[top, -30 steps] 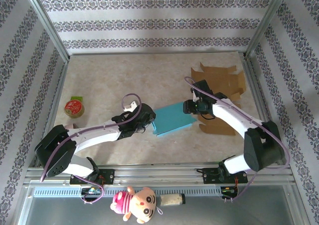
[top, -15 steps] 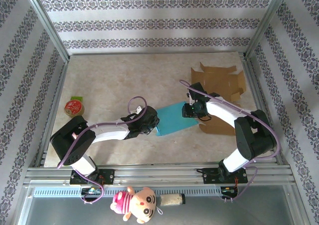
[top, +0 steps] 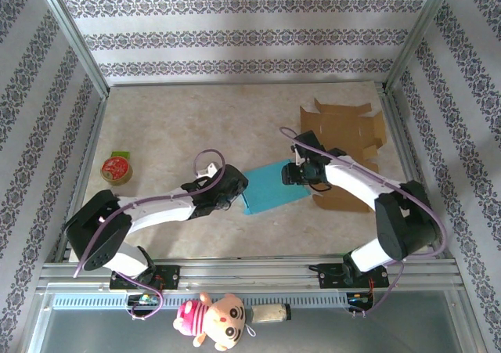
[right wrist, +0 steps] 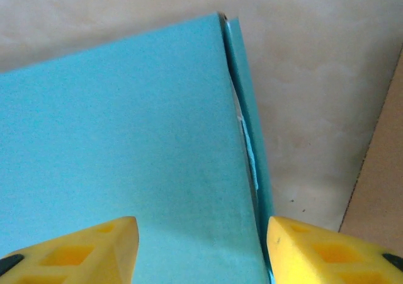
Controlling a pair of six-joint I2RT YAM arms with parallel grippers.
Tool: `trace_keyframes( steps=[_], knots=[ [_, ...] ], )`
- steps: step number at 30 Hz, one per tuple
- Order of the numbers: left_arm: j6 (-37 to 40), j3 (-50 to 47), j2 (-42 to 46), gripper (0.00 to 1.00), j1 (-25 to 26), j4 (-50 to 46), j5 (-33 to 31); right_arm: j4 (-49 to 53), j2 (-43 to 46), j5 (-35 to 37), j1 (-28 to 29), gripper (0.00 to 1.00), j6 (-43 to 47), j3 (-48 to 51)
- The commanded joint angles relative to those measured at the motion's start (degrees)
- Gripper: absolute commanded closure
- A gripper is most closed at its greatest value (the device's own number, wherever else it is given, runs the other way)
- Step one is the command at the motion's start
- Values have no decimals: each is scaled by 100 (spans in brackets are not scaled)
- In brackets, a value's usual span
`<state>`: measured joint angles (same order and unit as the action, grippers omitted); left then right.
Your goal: Fold the paper box
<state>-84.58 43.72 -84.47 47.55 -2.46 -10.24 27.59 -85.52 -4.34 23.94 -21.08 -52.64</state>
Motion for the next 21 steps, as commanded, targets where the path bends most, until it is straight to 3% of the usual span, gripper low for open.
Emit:
trace_keyframes(
  steps=[1, 8, 17, 21],
  knots=[
    [429, 198, 195, 40, 0, -555, -340, 61, 167, -283, -225, 39, -82, 0],
    [353, 108, -439, 38, 0, -22, 158, -50, -536, -546, -276, 35, 71, 13],
    [-34, -291, -1004, 75, -39, 887, 498, -421, -1063, -624, -77, 58, 10, 244],
    [42, -381, -828, 78, -139, 1080, 515, -614, -1293, -965, -180, 62, -45, 211]
  ],
)
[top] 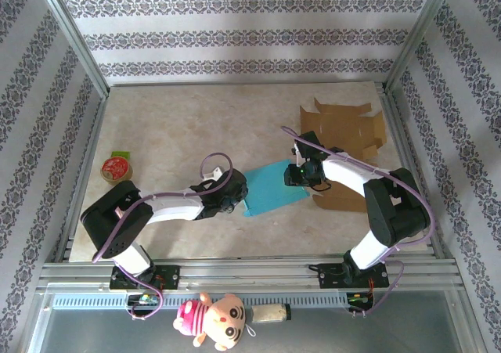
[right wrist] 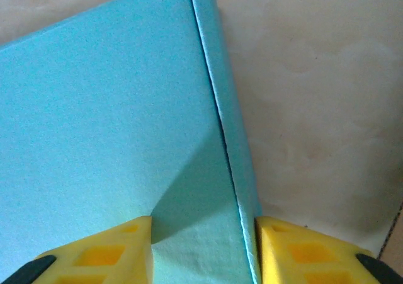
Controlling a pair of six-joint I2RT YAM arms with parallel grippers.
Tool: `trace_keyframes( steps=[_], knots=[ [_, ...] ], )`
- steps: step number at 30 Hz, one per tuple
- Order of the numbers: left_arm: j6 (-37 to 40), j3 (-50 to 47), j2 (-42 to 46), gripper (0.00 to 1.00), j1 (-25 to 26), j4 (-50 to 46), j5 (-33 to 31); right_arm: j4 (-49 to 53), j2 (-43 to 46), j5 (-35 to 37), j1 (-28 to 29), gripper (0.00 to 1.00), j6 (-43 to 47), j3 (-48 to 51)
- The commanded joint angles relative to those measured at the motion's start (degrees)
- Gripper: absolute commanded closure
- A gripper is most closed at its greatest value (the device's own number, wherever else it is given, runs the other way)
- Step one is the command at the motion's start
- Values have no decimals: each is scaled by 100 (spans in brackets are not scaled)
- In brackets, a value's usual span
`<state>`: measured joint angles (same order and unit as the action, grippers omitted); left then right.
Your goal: Fold the paper box
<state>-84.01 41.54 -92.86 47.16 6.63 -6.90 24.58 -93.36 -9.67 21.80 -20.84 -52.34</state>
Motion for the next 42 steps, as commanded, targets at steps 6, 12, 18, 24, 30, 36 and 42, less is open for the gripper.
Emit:
trace_keyframes(
  steps=[6, 12, 18, 24, 30, 36, 42],
  knots=[
    [732, 50, 733, 58, -252, 26, -55, -743, -641, -1448, -444, 66, -219, 201],
    [1315, -1, 1943, 37, -958, -846, -189, -1265, -713, -2258, -918, 69, -475, 369],
    [1726, -105, 1826, 31, -1859, -1049, 1283, -1547, -815, -2548, -1197, 78, -587, 415],
    [1736, -252, 1170, 30, -1984, 152, 2321, -1710, -839, -2699, -1316, 81, -636, 488],
    [1815, -257, 311, 25, -2157, 1336, 3025, -2060, -997, -3076, -1547, 87, -752, 619],
    [1360, -74, -926, 20, -2222, 3306, 3695, -2221, -1070, -3170, -1641, 88, -915, 682],
    [1191, -2, -1162, 20, -2165, 3194, 3470, -2153, -1072, -3126, -1686, 88, -913, 613]
  ],
)
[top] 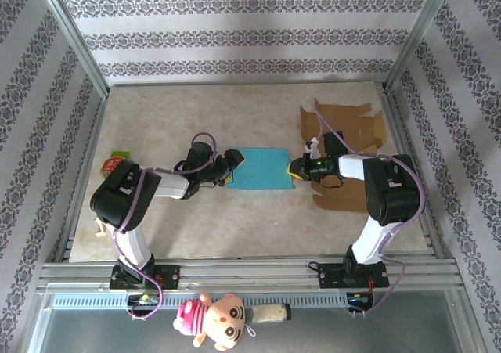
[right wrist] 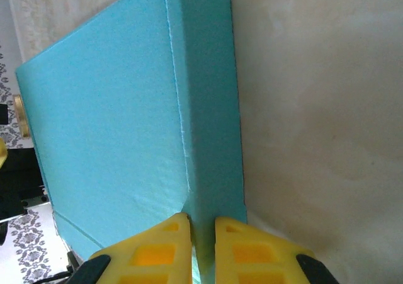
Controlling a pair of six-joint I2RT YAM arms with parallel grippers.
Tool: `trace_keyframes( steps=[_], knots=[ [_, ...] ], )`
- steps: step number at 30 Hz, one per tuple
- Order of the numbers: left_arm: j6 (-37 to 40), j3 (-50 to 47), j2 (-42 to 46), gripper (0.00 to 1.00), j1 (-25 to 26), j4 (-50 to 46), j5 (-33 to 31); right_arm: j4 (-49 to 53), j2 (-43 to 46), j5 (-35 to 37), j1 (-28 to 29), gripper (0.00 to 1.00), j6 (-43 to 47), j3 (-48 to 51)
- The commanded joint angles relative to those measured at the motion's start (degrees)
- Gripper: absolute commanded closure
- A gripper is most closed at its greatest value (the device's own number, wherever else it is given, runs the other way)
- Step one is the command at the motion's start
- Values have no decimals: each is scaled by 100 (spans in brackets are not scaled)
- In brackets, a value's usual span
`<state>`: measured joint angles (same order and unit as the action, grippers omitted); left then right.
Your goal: Fold the paper box
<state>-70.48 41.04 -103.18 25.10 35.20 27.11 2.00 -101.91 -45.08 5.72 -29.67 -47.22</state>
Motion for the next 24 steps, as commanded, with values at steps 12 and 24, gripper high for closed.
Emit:
trace_keyframes(
  steps=[12, 24],
  knots=[
    [-975, 123, -68, 50, 249, 819, -259, 152, 3, 289, 4, 84, -155, -5],
    [-1149, 182, 1109, 57, 250, -1126, -1013, 333, 2683, 2864, 1052, 30, 478, 110]
  ],
)
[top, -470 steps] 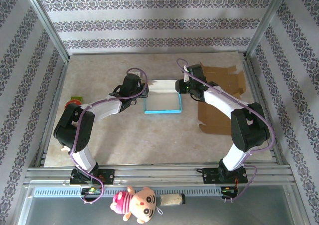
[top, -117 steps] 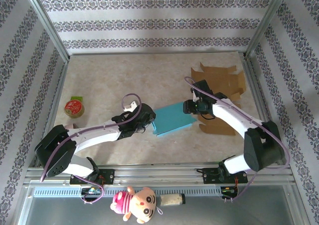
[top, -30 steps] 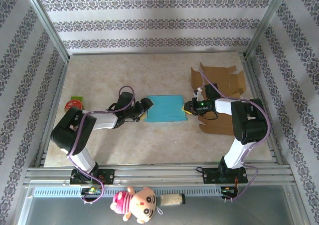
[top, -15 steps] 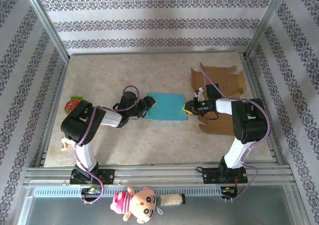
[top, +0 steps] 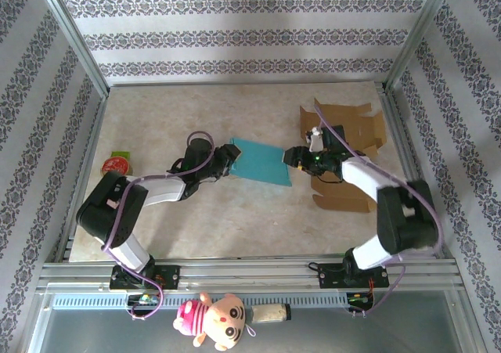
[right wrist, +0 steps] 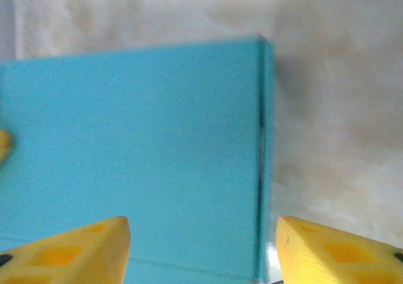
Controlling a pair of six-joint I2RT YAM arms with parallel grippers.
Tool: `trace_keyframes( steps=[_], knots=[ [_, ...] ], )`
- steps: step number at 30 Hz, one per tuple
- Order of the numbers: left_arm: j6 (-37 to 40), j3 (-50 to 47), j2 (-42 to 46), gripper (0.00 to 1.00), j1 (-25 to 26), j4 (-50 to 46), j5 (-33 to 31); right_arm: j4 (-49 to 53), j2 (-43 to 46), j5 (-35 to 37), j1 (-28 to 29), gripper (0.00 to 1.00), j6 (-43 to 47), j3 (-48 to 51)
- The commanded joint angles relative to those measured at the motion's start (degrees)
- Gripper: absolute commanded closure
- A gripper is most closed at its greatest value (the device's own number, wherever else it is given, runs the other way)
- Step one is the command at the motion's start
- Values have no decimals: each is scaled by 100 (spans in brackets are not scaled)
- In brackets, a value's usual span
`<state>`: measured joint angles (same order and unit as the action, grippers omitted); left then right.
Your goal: Fold the paper box
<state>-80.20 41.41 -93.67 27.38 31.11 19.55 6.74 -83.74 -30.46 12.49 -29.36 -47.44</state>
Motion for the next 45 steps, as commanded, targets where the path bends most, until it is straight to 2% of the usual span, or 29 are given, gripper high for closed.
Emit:
trace_keyframes(
  steps=[1, 4, 7, 10, 12, 15, 22, 25, 27, 32, 36, 41, 43, 45],
  knots=[
    [-195, 188, 197, 57, 18, -852, -259, -301, 1248, 1903, 682, 24, 838, 241],
    [-250, 272, 281, 57, 5, -1038, -259, -1159, 2047, 2801, 1556, 13, 2348, 734],
    [-215, 429, 340, 60, -29, -1303, -221, -1978, 2358, 2620, 2145, 8, 4021, 1260],
    [-235, 543, 431, 65, -43, -1606, -300, -2055, 2270, 2532, 2684, 7, 5524, 1473],
    [-266, 568, 497, 65, -53, -1689, -346, -2081, 2043, 2640, 2925, 7, 6000, 1498],
    [-294, 582, 635, 66, -56, -1813, -412, -2510, 1547, 3173, 3147, 7, 6576, 1577],
    [-331, 564, 824, 66, -58, -1960, -484, -4502, 0, 4212, 3221, 6, 7966, 1548],
    [-388, 548, 850, 66, -55, -1951, -456, -5458, -750, 4545, 3234, 10, 8513, 1442],
    [-412, 537, 868, 66, -60, -1957, -452, -5926, -1047, 4763, 3269, 16, 8754, 1379],
    [-336, 561, 985, 66, -63, -2077, -446, -6147, -1210, 4692, 3316, 44, 8789, 1447],
    [-112, 659, 1160, 63, -64, -2464, -580, -6050, -1031, 4503, 3322, 55, 8673, 1668],
    [253, 712, 1590, 44, -91, -2676, -907, -5162, -452, 4204, 3330, 66, 8353, 1835],
    [492, 740, 1959, 39, -123, -2929, -1259, -4673, -119, 4132, 3342, 67, 8192, 1844],
    [1030, 748, 2468, 35, -158, -3119, -1762, -3756, 366, 4032, 3339, 69, 7923, 1720]
  ],
)
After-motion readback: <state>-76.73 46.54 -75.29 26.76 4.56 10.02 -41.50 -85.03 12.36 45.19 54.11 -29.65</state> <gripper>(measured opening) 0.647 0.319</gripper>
